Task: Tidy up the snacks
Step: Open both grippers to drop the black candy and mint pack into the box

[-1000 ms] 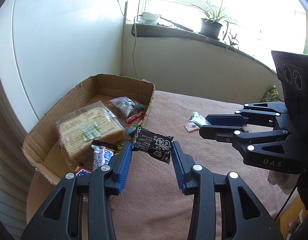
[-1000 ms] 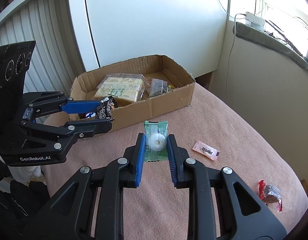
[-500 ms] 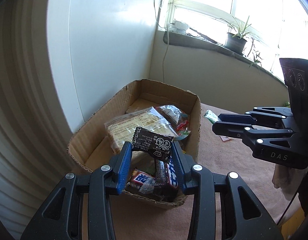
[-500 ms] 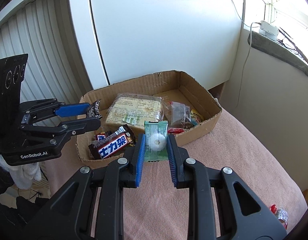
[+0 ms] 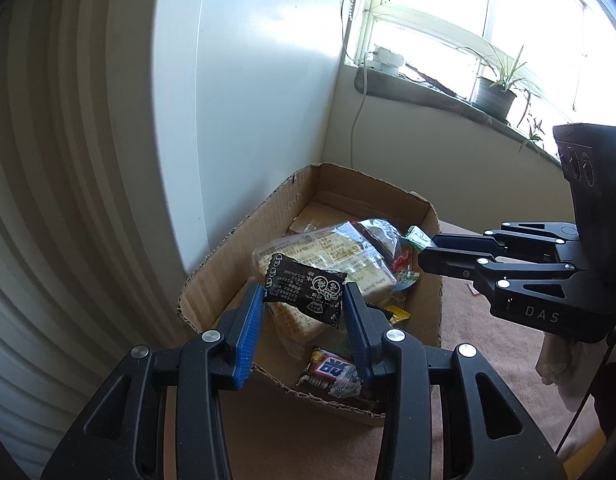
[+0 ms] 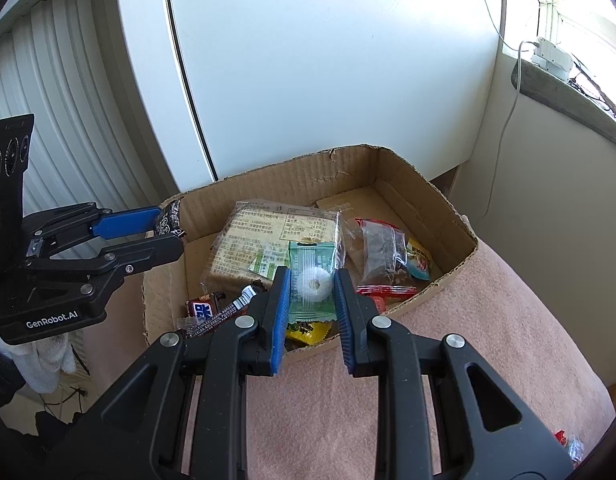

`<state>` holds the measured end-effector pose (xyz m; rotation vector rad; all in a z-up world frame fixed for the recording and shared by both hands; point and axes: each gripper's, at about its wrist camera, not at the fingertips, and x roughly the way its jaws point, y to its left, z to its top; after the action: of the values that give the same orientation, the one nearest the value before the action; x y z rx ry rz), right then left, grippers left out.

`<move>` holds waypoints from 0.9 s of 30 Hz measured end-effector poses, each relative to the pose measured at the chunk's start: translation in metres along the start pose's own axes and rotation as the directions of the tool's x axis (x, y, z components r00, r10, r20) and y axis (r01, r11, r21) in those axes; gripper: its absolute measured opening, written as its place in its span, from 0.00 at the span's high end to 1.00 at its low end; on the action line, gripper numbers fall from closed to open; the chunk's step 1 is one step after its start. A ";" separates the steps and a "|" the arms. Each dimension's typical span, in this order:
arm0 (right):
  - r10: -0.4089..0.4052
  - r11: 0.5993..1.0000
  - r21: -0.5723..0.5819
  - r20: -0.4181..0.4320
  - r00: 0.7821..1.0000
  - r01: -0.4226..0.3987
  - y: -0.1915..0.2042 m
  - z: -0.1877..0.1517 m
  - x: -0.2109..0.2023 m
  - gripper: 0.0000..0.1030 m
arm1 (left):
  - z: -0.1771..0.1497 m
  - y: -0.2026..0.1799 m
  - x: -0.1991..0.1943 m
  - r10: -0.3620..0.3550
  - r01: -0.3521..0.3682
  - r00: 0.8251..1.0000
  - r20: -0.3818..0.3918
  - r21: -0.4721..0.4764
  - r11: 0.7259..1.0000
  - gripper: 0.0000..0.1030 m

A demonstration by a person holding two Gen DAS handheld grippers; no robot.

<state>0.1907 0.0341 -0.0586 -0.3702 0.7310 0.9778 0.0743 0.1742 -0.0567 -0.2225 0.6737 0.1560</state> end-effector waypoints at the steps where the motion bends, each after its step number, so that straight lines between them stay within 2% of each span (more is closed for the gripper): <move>1: 0.000 1.000 -0.001 -0.004 1.000 0.000 0.000 0.001 0.002 0.78 | 0.000 0.000 0.001 0.000 0.000 1.000 -0.001 -0.001 1.000 0.62; 14: 0.009 1.000 0.007 -0.017 1.000 -0.009 -0.003 0.006 0.011 0.75 | 0.003 -0.001 0.006 -0.002 0.002 1.000 -0.006 -0.002 1.000 0.60; 16: 0.005 1.000 0.009 -0.017 1.000 -0.005 -0.003 0.006 0.012 0.67 | 0.003 -0.001 0.006 0.001 -0.001 1.000 -0.005 -0.005 1.000 0.54; 18: 0.003 1.000 0.011 -0.010 1.000 -0.003 -0.004 0.005 0.011 0.50 | 0.003 0.000 0.006 0.003 -0.003 1.000 -0.002 -0.008 1.000 0.52; 19: 0.001 1.000 0.012 -0.005 1.000 -0.001 -0.004 0.005 0.011 0.48 | 0.003 0.000 0.006 0.003 -0.003 1.000 -0.002 -0.009 1.000 0.52; 21: -0.006 1.000 0.010 0.001 1.000 0.006 -0.004 0.005 0.009 0.40 | 0.003 0.000 0.006 0.004 -0.004 1.000 0.000 -0.009 1.000 0.38; 24: -0.021 1.000 0.009 0.013 1.000 0.020 -0.004 0.005 0.007 0.24 | 0.002 -0.002 0.004 0.007 -0.007 1.000 0.004 0.001 1.000 0.34; 27: -0.033 0.999 0.016 0.019 0.999 0.032 -0.005 0.006 0.005 0.23 | 0.001 -0.003 0.004 0.023 -0.023 1.000 0.004 0.007 1.000 0.31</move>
<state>0.1992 0.0374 -0.0582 -0.3576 0.7126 0.9434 0.0787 0.1715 -0.0580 -0.2077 0.6727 0.1756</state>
